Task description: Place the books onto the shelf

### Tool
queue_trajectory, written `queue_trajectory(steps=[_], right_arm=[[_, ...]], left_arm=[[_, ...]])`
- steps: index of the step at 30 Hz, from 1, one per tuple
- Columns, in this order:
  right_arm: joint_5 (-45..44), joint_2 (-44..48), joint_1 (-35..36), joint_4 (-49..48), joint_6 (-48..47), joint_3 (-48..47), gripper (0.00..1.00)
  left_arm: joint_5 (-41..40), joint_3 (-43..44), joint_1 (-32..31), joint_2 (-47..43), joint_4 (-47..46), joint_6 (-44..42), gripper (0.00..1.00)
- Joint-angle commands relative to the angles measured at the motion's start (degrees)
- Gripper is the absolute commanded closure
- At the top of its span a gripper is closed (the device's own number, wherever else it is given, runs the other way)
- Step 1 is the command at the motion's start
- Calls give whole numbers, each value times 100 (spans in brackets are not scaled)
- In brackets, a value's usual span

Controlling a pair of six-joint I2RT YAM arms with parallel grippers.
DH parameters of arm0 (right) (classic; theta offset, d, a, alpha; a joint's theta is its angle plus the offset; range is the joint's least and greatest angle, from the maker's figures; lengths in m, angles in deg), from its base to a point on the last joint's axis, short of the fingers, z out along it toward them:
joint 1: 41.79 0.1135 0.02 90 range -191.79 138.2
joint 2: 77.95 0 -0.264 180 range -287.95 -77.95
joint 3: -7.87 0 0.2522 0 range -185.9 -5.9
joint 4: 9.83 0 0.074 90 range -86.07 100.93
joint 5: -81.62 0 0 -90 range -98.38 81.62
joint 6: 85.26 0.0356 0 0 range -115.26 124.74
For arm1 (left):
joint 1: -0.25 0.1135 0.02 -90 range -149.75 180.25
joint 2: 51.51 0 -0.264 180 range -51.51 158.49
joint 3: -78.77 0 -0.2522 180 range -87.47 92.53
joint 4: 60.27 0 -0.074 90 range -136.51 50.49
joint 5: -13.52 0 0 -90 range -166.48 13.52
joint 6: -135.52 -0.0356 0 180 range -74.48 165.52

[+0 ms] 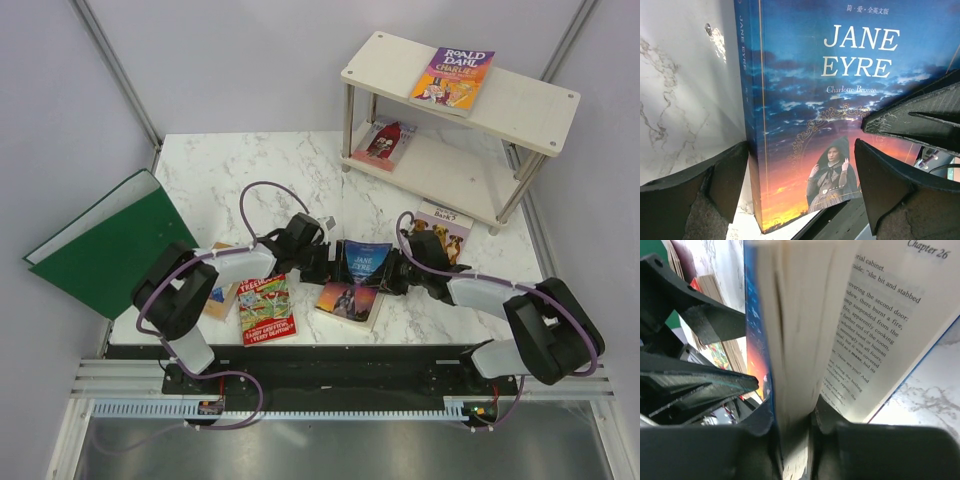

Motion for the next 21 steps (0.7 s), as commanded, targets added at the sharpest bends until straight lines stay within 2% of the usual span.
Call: queue_trajectory(steps=[1, 11, 16, 21], right_arm=[[261, 104, 147, -238, -168, -401, 100], [920, 965, -116, -370, -1030, -1105, 100], [1587, 1396, -397, -992, -846, -1237, 100], [2396, 1458, -486, -2098, -161, -1290, 100]], left_arm=[[-303, 13, -139, -324, 103, -24, 6], [-1402, -418, -8, -2144, 280, -675, 0], [-867, -646, 335, -2724, -185, -640, 0], [2, -1261, 739, -3059, -1570, -500, 0]])
